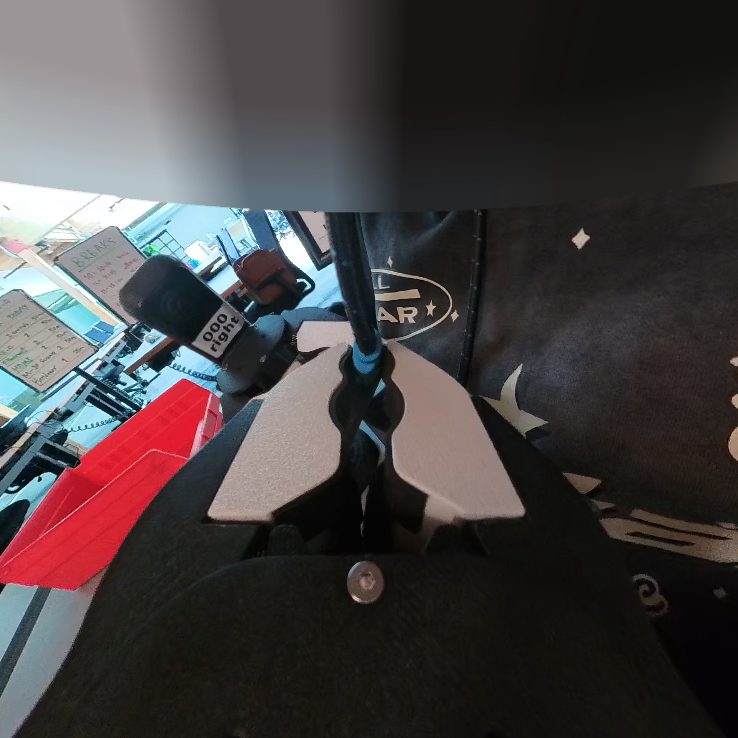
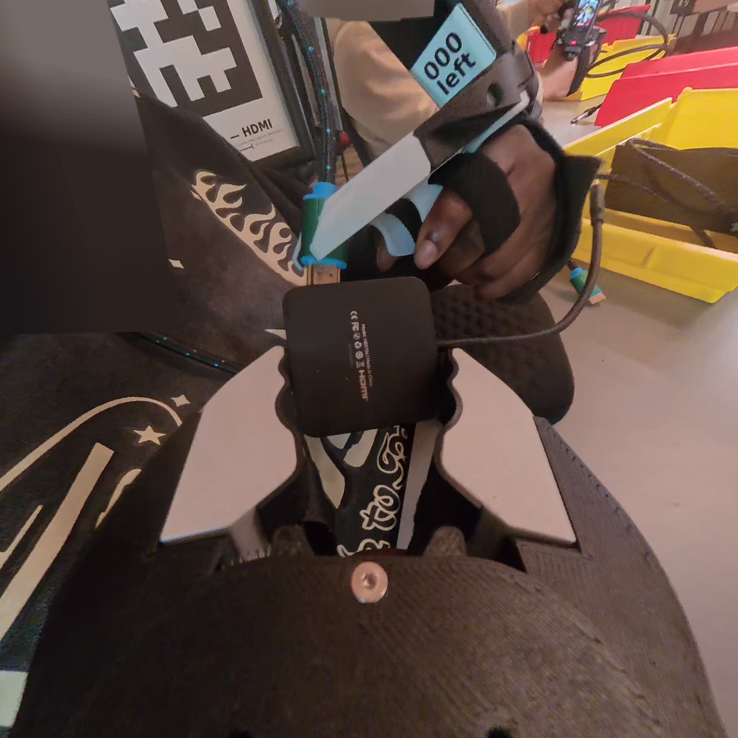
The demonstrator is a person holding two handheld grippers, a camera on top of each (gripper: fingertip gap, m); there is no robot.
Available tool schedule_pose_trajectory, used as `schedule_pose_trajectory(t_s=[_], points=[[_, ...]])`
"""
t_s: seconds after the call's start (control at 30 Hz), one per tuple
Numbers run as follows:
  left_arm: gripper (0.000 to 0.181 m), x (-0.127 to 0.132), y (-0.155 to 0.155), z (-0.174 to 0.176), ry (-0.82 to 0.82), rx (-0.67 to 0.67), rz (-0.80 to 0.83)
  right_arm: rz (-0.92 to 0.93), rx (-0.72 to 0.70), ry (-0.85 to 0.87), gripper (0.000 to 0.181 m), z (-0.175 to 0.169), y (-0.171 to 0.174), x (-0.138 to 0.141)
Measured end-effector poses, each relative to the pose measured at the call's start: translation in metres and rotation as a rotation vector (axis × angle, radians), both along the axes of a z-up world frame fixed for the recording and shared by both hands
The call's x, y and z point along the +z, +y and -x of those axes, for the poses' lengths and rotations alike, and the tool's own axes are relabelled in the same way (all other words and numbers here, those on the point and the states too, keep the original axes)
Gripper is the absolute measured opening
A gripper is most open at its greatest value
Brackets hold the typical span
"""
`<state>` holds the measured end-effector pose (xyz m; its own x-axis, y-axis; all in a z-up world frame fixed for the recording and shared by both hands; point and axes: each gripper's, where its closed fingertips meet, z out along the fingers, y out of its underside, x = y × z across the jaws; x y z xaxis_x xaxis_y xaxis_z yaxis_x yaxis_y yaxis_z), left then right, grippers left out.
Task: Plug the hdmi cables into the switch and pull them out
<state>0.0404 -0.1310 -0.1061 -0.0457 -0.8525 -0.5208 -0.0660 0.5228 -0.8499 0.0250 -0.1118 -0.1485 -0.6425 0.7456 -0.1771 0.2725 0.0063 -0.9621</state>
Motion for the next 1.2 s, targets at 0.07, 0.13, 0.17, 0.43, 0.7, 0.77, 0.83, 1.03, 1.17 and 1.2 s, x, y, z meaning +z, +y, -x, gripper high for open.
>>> schedule_pose_trajectory(t_s=[0.07,0.13,0.17,0.43,0.7,0.77,0.83,1.03,1.17,1.2], points=[[0.012,-0.001,0.000,-0.001,0.024,0.004,-0.024,0.035,0.016,-0.019,0.073,-0.002,-0.001,0.000],[0.012,-0.004,0.001,-0.001,0.071,0.019,-0.058,0.036,0.017,-0.032,0.073,-0.003,-0.001,-0.002],[0.012,-0.005,0.001,-0.001,0.090,0.025,-0.072,0.036,0.018,-0.033,0.073,-0.003,-0.002,-0.003],[0.011,-0.009,0.002,-0.001,0.169,0.070,-0.165,0.082,0.049,-0.056,0.073,-0.006,-0.004,-0.004],[0.011,-0.020,0.008,0.003,0.331,0.161,-0.283,0.044,0.015,-0.125,0.073,-0.007,0.000,-0.012],[0.011,-0.022,0.008,0.003,0.336,0.163,-0.277,0.023,0.004,-0.134,0.073,-0.007,0.001,-0.013],[0.011,-0.024,0.008,0.003,0.340,0.161,-0.272,0.003,0.001,-0.134,0.073,-0.007,0.001,-0.015],[0.011,-0.021,0.010,0.001,0.297,0.189,-0.310,0.040,0.005,-0.087,0.074,-0.008,0.003,-0.010],[0.011,-0.025,0.014,0.000,0.308,0.221,-0.343,0.113,0.021,-0.075,0.073,-0.008,0.003,-0.014],[0.011,-0.027,0.014,0.000,0.322,0.223,-0.338,0.108,0.019,-0.077,0.073,-0.007,0.003,-0.015]])
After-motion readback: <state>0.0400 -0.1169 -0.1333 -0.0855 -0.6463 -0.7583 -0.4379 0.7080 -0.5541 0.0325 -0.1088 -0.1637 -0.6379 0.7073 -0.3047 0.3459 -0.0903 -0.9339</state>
